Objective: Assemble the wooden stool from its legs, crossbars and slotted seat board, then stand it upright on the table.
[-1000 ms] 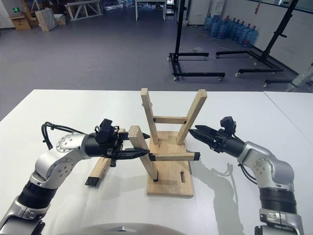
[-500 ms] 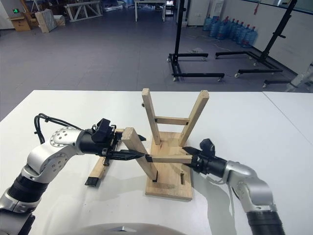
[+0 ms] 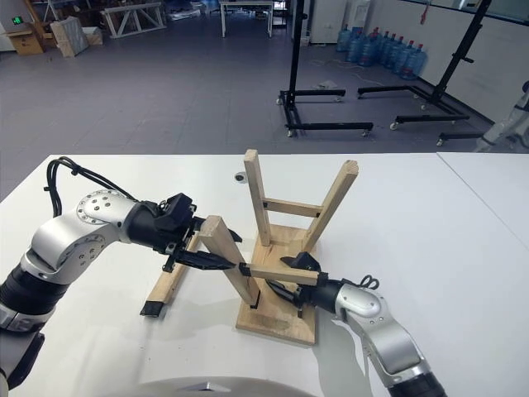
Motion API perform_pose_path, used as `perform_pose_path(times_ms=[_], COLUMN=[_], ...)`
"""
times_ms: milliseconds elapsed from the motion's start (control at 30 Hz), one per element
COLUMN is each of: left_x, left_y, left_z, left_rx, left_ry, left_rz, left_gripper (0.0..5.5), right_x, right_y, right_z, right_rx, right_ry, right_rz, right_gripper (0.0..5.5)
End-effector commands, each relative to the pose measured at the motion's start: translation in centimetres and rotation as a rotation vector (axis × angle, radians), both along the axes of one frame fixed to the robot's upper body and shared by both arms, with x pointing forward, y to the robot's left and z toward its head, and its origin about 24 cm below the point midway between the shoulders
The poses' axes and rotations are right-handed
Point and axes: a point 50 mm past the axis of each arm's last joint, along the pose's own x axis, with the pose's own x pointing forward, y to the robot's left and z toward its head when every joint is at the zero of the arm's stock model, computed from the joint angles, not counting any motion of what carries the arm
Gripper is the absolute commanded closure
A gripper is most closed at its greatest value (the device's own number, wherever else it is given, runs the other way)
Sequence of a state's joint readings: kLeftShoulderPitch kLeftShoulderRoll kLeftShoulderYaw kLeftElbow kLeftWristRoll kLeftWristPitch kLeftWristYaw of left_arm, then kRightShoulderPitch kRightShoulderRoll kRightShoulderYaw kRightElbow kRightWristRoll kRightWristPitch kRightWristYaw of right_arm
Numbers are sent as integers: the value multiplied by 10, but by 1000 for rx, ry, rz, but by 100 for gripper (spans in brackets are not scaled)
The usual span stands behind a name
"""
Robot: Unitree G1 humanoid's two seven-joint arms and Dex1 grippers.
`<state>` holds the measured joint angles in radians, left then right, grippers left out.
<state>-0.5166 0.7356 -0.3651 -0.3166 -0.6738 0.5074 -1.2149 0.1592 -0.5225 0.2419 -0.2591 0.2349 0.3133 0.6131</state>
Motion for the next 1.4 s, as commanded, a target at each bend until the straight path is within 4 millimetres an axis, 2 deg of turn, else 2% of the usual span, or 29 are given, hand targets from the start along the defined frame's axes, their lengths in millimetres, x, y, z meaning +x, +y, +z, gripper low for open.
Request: perform_pose_path(times_ms=[33,200,300,567,600,700,900,1000,1167,1267,1333,1400], left_x=[-16,-25,-27,-28,-28,-23,-12,-10,-12,-19,-15,-7], left_y=[1,-2,-1,-11,-10,-8,13,24,57,92,103,105], left_z=[-41,-46,-57,-72,-71,-66,-52,-41,-31,-48,-65,-86], left_rx=[248,271,311,338,328,300,276,235,213,294,331,342], left_ry=[127,167,205,257,256,250,213,196,138,123,135,164], left_rz=[26,77,95,159,165,192,258,298,463,661,830,999], left_gripper=[346,346,346,346,310,269,175,170,170,170,170,170], right_x=[-52,-63,-66,-68,-69,-67,-50,-45,-35,-29,-25,-19], right_y=[-9,-10,-13,-13,-13,-11,-7,-8,-14,-19,-22,-24], right_z=[-76,-93,-99,-76,-74,-70,-59,-57,-47,-37,-32,-26], right_rx=[-198,-205,-209,-200,-199,-196,-165,-166,-155,-138,-128,-110], right_ry=[347,375,379,360,360,356,310,291,230,190,165,127], right_rz=[-42,-63,-66,-37,-40,-51,-97,-127,-171,-180,-180,-172], right_gripper=[219,219,219,219,219,219,219,219,219,219,219,219])
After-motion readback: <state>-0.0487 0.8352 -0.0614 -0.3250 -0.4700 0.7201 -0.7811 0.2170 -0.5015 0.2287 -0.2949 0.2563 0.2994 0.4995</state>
